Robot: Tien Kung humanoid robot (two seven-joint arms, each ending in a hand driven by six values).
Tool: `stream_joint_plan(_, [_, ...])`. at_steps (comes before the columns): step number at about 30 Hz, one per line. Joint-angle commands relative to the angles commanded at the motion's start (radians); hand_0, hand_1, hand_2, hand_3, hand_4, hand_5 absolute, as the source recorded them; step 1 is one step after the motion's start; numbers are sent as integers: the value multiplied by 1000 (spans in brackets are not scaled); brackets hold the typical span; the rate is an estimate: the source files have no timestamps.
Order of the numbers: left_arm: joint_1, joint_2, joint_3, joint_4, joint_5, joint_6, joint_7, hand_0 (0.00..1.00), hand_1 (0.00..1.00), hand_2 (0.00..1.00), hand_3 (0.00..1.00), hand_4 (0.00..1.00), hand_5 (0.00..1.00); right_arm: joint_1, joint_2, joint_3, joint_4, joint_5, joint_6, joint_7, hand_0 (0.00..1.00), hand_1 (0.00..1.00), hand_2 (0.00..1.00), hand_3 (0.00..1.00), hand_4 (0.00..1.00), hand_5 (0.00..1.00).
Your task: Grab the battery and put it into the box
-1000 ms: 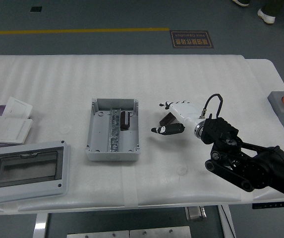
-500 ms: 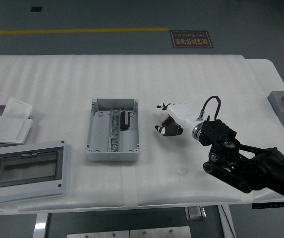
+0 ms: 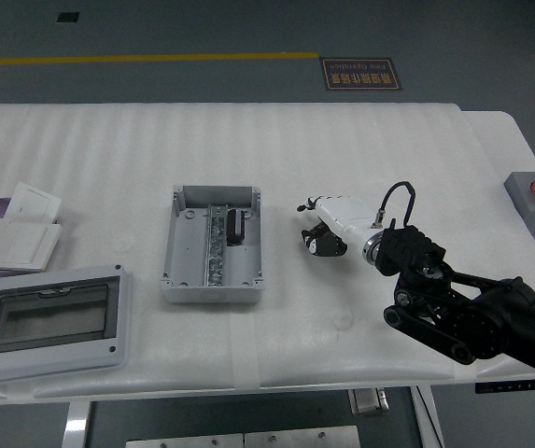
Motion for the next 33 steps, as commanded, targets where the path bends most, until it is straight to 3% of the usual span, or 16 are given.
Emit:
stream_joint_plan(27, [-4, -2, -7, 0, 15, 3, -10, 647, 667, 556, 575, 523, 529, -3, -7, 14, 11, 28, -5, 6, 504, 725, 801, 791, 456, 250])
stream_joint_plan(28, [-4, -2, -8, 0, 16, 3, -10, 647, 667, 554, 574, 524, 534, -3, -8, 16, 14, 28, -4, 5, 684, 781, 835, 885, 654, 414])
stream_joint_plan(33, [-3, -2, -9, 0, 19, 1, -9, 647, 667, 554, 574, 524, 534, -3, -12, 19, 26, 24, 12, -3, 684, 781, 835, 885, 654, 414])
